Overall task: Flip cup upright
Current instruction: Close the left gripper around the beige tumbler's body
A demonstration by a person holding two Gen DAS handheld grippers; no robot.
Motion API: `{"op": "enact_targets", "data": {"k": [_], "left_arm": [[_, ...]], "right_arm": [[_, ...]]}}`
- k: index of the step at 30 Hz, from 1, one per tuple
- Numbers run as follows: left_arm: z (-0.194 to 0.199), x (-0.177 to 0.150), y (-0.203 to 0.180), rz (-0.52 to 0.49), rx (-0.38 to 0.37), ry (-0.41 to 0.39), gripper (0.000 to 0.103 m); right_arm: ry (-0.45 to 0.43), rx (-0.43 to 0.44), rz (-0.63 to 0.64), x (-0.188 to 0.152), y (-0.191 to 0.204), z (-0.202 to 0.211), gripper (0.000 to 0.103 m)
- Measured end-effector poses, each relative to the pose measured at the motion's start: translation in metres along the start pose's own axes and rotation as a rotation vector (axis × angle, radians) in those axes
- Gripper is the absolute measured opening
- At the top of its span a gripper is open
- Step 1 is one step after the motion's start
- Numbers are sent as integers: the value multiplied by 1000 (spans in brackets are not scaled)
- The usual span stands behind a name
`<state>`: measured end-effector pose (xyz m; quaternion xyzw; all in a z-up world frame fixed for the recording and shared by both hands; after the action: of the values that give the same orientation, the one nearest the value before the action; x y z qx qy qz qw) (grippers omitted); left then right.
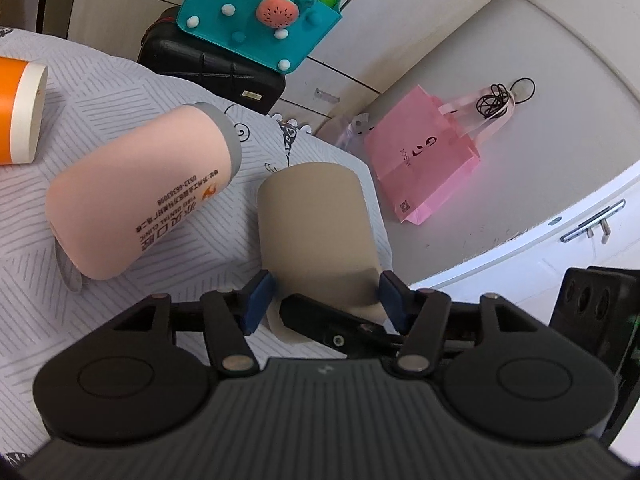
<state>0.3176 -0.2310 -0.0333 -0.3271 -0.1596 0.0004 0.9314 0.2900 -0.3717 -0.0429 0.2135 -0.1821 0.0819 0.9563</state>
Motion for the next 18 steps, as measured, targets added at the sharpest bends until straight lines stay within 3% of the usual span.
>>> {"op": "enact_targets", "data": {"k": [3, 15, 18], "left_arm": [[-3, -1, -2, -20, 1, 17, 68], [23, -38, -6, -50, -25, 56, 69], [40, -52, -10, -78, 3, 63, 69]], "right_arm": [[1, 14, -26, -4, 0, 2, 83], [-9, 10, -61, -43, 21, 26, 83], [-10, 21, -61, -53, 33, 32, 83]]}}
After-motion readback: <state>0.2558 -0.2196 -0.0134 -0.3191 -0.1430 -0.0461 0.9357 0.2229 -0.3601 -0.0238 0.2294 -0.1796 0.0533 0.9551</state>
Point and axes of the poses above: each gripper's, at about its wrist camera, not at the fingertips, and z roughly against the way its jaws point, y to its left, x to its top, the point moved 3 cm from there along -z, roughly the way its jaws point, and after that the axes turned 13 degrees about y, right-handed, at the moved point
